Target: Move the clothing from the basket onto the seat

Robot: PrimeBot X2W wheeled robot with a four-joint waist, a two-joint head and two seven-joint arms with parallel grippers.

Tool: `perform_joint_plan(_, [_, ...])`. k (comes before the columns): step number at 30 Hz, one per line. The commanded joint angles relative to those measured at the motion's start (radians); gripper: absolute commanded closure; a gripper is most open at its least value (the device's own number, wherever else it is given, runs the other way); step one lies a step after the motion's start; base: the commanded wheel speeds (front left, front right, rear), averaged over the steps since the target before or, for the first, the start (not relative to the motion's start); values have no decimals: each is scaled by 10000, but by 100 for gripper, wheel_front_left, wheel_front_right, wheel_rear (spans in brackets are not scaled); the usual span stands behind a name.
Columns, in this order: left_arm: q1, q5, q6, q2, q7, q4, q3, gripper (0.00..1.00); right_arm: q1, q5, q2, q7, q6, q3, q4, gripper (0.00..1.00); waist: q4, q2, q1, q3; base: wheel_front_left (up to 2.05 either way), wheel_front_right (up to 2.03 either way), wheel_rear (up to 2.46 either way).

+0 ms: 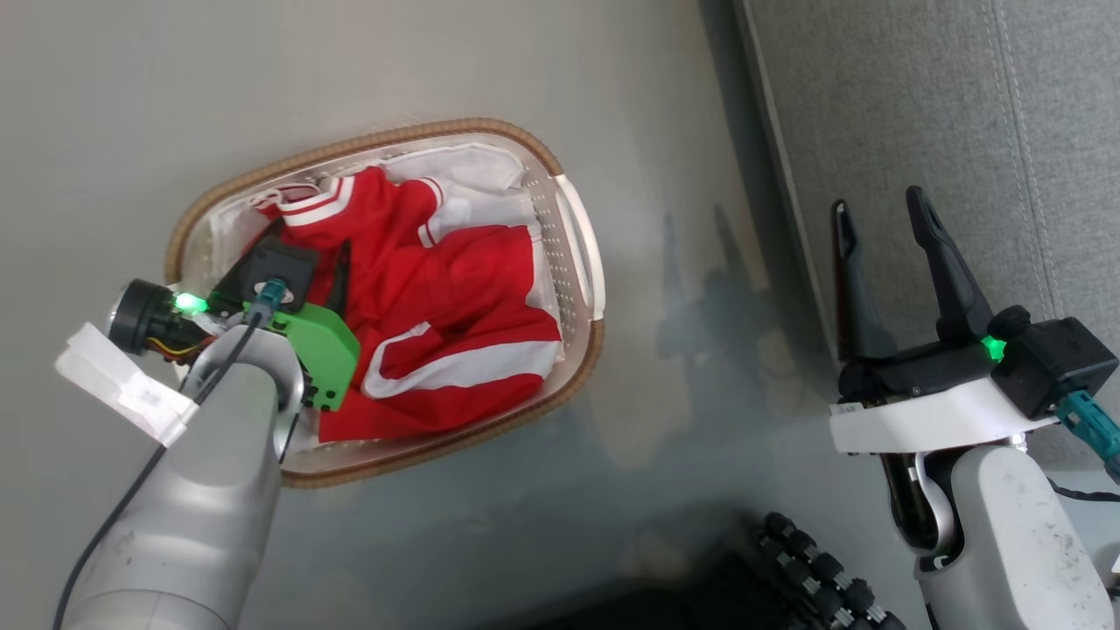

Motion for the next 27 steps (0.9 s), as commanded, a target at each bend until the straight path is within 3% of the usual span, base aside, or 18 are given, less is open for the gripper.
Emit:
perform_joint_plan(1, [-330, -69, 124, 154, 10, 202, 56, 0, -167, 92, -22, -49, -3, 33, -20, 0, -404, 0, -2, 399, 0, 0, 0])
perform_joint_plan(9, [-738, -224, 118, 245, 12, 1192, 24, 0, -202, 285, -24, -49, -3, 163, 61, 0, -547, 0, -2, 463, 0, 0, 0])
perform_joint_plan(10, [-748, -248, 113, 232, 10, 1257, 13, 14, -196, 294, -24, -49, -3, 172, 65, 0, -556, 0, -2, 467, 0, 0, 0])
perform_joint_plan(11, [-773, -264, 124, 195, 7, 1313, -10, 38, -189, 308, -24, -49, -3, 175, 72, 0, -564, 0, -2, 463, 0, 0, 0])
perform_joint_plan(13, [-834, -281, 115, 134, 1, 1341, -57, 63, -188, 316, -24, -49, -3, 163, 96, 0, -562, 0, -2, 441, 0, 0, 0])
perform_joint_plan(15, [-837, -282, 91, 67, -2, 1320, -124, 100, -180, 310, -25, -49, -3, 114, 146, 0, -523, 0, -2, 372, 0, 0, 0])
perform_joint_plan(27, [263, -367, -211, -276, -7, 252, -655, 100, 121, -227, -27, -49, -3, -366, 540, 0, 400, 0, -2, -1229, 0, 0, 0])
